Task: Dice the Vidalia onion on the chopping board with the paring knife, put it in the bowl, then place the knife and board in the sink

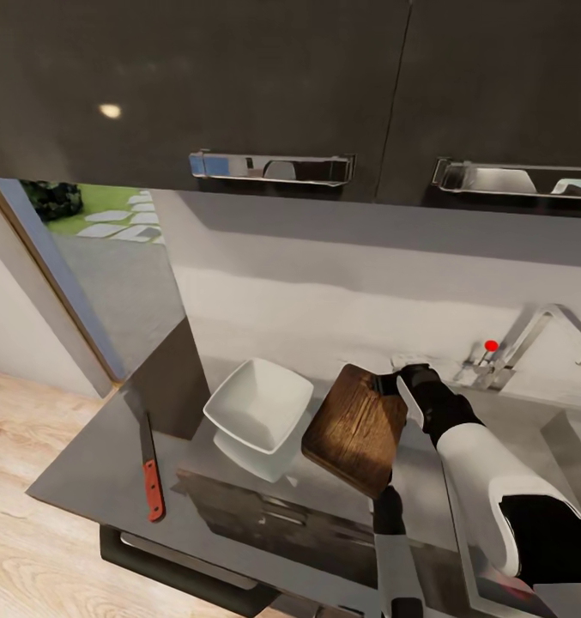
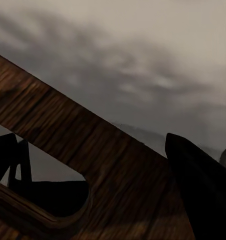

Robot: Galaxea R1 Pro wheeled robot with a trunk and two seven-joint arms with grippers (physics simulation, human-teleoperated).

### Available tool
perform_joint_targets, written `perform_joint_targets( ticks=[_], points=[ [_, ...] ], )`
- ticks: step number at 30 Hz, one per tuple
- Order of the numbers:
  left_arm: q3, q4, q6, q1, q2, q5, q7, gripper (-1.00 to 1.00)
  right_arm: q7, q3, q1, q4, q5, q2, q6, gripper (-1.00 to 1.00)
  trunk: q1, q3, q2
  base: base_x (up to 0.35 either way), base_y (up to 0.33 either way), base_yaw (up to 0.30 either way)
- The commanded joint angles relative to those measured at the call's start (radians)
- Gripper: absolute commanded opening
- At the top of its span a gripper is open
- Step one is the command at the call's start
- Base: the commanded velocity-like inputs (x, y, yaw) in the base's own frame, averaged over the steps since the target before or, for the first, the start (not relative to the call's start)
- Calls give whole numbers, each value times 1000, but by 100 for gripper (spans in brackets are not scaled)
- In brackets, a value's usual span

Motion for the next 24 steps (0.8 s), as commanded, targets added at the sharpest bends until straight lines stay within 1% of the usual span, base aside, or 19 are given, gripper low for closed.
perform_joint_targets(
  ticks=[1,18,21,24],
  points=[
    [0,-2,-1,0,0,1,-1,100,1,4,0,-1,3,-1,6,-100,1,0,-2,0,0,0],
    [0,-2,-1,0,0,1,-1,100,1,4,0,-2,3,0,6,-100,1,26,-2,-3,0,0],
    [0,-2,-1,0,0,1,-1,100,1,4,0,-2,3,0,6,-100,1,30,-2,-116,0,0],
    [0,-2,-1,0,0,1,-1,100,1,4,0,-2,3,0,6,-100,1,35,-2,-233,0,0]
  ],
)
